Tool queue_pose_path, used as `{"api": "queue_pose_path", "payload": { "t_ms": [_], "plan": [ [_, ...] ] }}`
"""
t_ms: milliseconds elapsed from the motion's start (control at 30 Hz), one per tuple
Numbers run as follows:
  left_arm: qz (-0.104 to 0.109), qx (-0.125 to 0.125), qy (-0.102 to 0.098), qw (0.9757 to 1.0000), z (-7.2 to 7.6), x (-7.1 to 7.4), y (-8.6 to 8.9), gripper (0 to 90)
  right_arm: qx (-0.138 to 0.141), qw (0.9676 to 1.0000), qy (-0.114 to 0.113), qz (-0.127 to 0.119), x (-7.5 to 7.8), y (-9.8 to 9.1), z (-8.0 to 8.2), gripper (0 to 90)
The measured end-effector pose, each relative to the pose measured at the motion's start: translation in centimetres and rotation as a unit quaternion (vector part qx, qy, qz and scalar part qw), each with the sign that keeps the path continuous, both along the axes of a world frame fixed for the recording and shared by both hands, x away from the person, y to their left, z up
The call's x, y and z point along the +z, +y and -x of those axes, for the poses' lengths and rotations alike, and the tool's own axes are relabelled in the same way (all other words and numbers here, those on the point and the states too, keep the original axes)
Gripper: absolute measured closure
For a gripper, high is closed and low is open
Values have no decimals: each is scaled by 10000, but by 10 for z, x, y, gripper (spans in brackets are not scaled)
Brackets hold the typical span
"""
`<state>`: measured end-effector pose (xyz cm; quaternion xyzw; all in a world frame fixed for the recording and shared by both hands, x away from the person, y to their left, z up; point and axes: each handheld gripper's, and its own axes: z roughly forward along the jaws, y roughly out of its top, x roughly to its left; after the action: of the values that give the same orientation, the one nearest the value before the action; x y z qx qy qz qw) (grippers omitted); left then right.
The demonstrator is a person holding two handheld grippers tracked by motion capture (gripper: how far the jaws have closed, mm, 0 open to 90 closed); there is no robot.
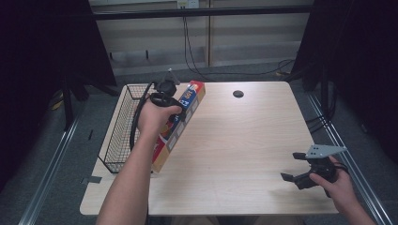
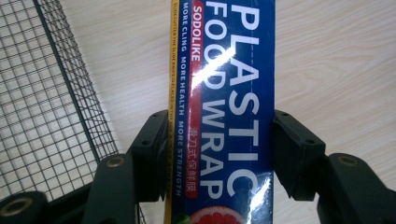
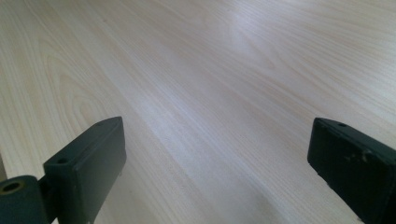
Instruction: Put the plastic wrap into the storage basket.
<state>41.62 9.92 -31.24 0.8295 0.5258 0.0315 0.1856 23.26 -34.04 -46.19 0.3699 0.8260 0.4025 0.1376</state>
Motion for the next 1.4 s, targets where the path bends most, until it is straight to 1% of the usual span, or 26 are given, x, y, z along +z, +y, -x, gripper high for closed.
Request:
{"api": "queue_pose_path", "payload": {
  "t_ms": [33,100,267,300,333,400,433,467,567,633,667,767,800,867,933,967,1000,1133,1233,1267,1400],
  "plan": [
    [32,35,-6,10000,0,1,1,438,0,10000,0,-2,0,0,0,44],
    [14,57,-18,10000,0,1,3,439,0,10000,-3,-2,0,0,0,44],
    [22,221,-44,9997,0,2,7,439,-9,10000,1,6,0,0,0,44],
    [-3,208,-27,9998,0,3,9,439,-7,10000,0,-2,0,1,0,44],
    [18,258,-35,9997,0,3,10,439,-7,10000,0,-2,0,1,0,44],
    [-11,241,-37,9997,-1,4,12,438,1,10000,-1,8,0,1,0,44],
    [19,320,-33,9995,0,5,13,439,6,10000,3,4,0,1,0,44],
    [-17,288,-41,9996,-1,6,15,439,6,10000,3,4,0,1,0,44],
    [37,391,-58,9992,-1,7,20,438,0,10000,0,6,0,1,0,44],
    [21,405,-72,9992,-1,7,22,438,7,10000,3,-2,0,1,0,44],
    [41,436,-61,9990,-1,7,23,438,7,10000,3,-2,0,1,0,44],
    [-1,528,-90,9986,-1,7,28,439,16,10000,-6,7,0,1,0,43],
    [31,568,-59,9984,-1,7,30,439,33,10000,-1,-13,0,1,0,44],
    [47,596,-59,9982,-1,7,32,439,8,10000,0,6,1,1,0,44],
    [20,620,-55,9981,-1,7,35,439,20,10000,-4,-16,1,1,0,44],
    [-33,658,-77,9978,-1,7,38,439,22,10000,-4,-14,1,1,0,44],
    [-10,705,-69,9975,-1,7,38,439,27,10000,0,-15,1,1,0,44],
    [-30,712,-54,9974,-2,8,42,439,11,10000,-13,-16,1,1,0,44],
    [-53,754,-42,9971,-2,8,44,439,8,10000,-15,-15,1,1,-1,44],
    [-55,821,-39,9966,-2,7,45,439,6,10000,-16,-11,1,1,-1,44],
    [-53,859,-56,9963,-3,7,48,439,13,10000,-11,-17,1,1,0,44]
  ]
}}
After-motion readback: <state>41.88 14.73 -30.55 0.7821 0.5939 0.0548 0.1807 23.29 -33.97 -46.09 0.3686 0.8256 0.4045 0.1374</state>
